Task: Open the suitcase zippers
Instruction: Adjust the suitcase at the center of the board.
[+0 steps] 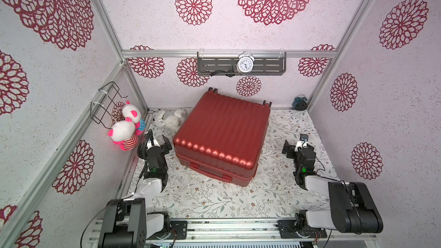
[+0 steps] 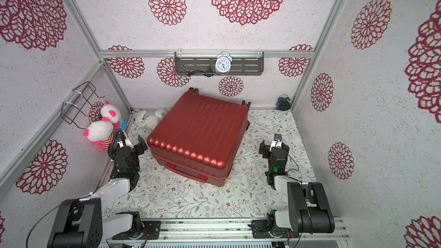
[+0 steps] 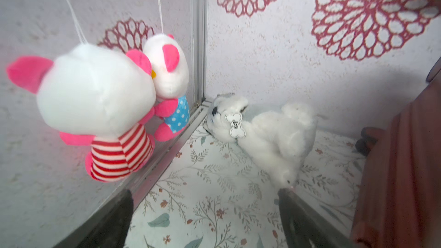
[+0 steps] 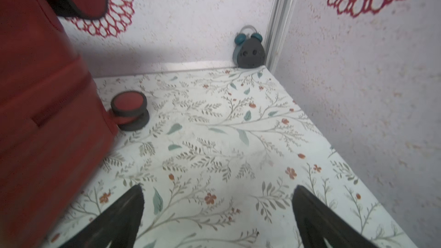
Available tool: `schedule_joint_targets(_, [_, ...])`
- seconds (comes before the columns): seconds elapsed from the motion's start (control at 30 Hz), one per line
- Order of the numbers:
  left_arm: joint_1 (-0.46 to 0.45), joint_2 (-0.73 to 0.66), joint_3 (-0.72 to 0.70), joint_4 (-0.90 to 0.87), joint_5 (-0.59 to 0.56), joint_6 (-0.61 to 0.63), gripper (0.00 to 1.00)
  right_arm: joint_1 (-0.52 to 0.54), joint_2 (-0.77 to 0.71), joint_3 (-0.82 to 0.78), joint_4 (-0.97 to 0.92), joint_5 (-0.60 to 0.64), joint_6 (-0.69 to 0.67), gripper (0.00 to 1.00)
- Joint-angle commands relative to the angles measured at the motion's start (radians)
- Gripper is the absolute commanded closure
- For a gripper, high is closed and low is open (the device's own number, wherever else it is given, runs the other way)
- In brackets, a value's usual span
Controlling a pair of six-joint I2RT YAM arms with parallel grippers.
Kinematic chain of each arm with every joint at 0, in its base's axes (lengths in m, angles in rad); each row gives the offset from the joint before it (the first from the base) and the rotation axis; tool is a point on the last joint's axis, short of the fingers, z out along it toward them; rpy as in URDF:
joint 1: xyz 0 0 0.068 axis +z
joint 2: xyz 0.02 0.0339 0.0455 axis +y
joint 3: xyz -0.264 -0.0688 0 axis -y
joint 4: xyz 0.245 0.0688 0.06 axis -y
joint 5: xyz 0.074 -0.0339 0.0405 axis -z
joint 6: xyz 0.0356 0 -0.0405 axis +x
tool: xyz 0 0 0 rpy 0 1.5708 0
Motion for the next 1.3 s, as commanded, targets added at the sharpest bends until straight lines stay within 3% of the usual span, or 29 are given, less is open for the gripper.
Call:
schedule_joint_targets(0.0, [-0.026, -0.109, 0.101, -0.284, -0.054, -0.054, 0.02, 0.026, -0.111, 0.025, -0.125, -0.011, 0.06, 0.01])
schedule_joint_targets(0.2, [-0.092, -0.254, 0.207, -0.574, 0.021, -0.247, 0.02, 0.035, -0.305, 0.126, -0.41, -0.113, 0.211, 0.01])
schedule_joint_targets(0.33, [-0.107, -0.355, 0.238, -0.737, 0.186, -0.405, 0.02, 0.035, -0.395, 0.183, -0.6, -0.195, 0.28, 0.01])
schedule_joint_targets(0.5, [-0.134, -0.447, 0.252, -0.864, 0.299, -0.416, 0.02, 0.024, -0.471, 0.152, -0.697, -0.252, 0.393, 0.01])
schedule_joint_targets(0.63, [-0.151, -0.544, 0.164, -0.79, 0.358, -0.39, 0.02, 0.021, -0.509, 0.126, -0.694, -0.371, 0.398, 0.01])
schedule_joint_targets(0.8, [-0.152, -0.695, 0.037, -0.734, 0.261, -0.582, 0.02, 0.024, -0.491, 0.073, -0.611, -0.512, 0.405, 0.01])
schedule_joint_targets(0.87, [-0.153, -0.736, -0.011, -0.672, 0.277, -0.622, 0.02, 0.037, -0.476, 0.059, -0.58, -0.56, 0.402, 0.04])
schedule_joint_targets(1.27, [-0.311, -0.714, -0.065, -0.6, 0.255, -0.658, 0.02, 0.342, -0.45, -0.036, -0.498, -0.452, 0.334, 0.13])
